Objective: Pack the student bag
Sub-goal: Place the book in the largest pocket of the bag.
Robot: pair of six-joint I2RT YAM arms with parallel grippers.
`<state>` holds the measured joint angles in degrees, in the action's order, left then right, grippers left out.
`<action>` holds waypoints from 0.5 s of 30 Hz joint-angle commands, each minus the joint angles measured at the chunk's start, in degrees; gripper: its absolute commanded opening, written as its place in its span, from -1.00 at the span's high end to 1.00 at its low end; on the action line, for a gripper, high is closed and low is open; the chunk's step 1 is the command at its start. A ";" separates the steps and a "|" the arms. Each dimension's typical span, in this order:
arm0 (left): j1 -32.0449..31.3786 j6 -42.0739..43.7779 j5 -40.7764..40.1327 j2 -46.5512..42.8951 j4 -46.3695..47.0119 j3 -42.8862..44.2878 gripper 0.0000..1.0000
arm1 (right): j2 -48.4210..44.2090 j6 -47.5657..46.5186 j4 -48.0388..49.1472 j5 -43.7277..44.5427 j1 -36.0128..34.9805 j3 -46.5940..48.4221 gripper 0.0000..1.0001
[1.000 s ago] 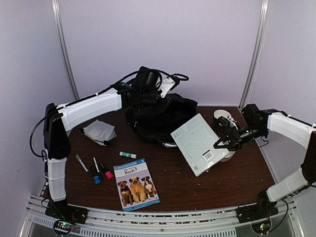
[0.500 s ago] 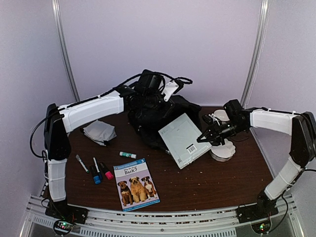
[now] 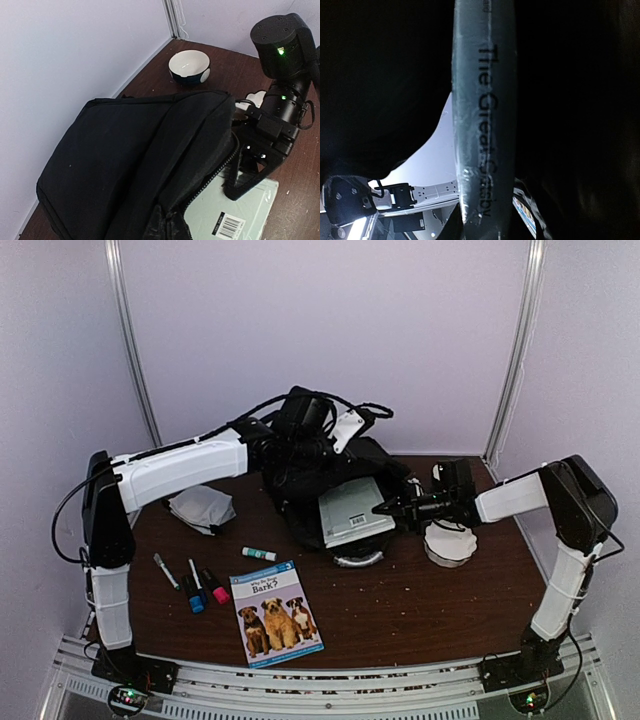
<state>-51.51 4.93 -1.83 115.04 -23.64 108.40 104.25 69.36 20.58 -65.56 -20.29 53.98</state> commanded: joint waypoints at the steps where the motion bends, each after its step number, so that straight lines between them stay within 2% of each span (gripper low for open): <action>1: -1.05 -0.37 0.53 -4.98 9.05 -0.49 1.00 | 2.89 12.50 24.02 -2.21 -0.61 2.05 1.00; 4: -1.22 -0.08 0.94 -5.26 9.06 -0.94 1.00 | 5.23 11.52 21.00 -1.60 -0.71 3.54 1.00; 6: -1.31 0.21 0.86 -5.44 9.05 -1.15 1.00 | 5.27 5.48 11.34 -0.32 -0.79 4.62 1.00; 7: -1.36 0.29 0.86 -5.55 9.05 -1.21 1.00 | 4.99 1.64 5.86 0.37 -0.84 5.50 0.92; 10: -1.40 0.42 0.70 -5.62 9.05 -1.41 1.00 | 4.66 -9.91 -10.07 2.44 -1.10 8.07 0.49; 12: -1.41 0.58 0.56 -5.75 9.21 -1.79 1.00 | 4.41 -14.16 -15.30 3.45 -1.23 8.92 0.32; 15: -1.41 0.68 0.12 -5.94 9.80 -3.10 1.00 | 3.49 -18.30 -19.55 4.12 -1.68 10.47 0.17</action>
<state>-52.14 4.99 -2.17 113.91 -23.51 105.89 110.10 61.89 10.90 -63.18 -21.26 61.32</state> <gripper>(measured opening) 0.008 0.381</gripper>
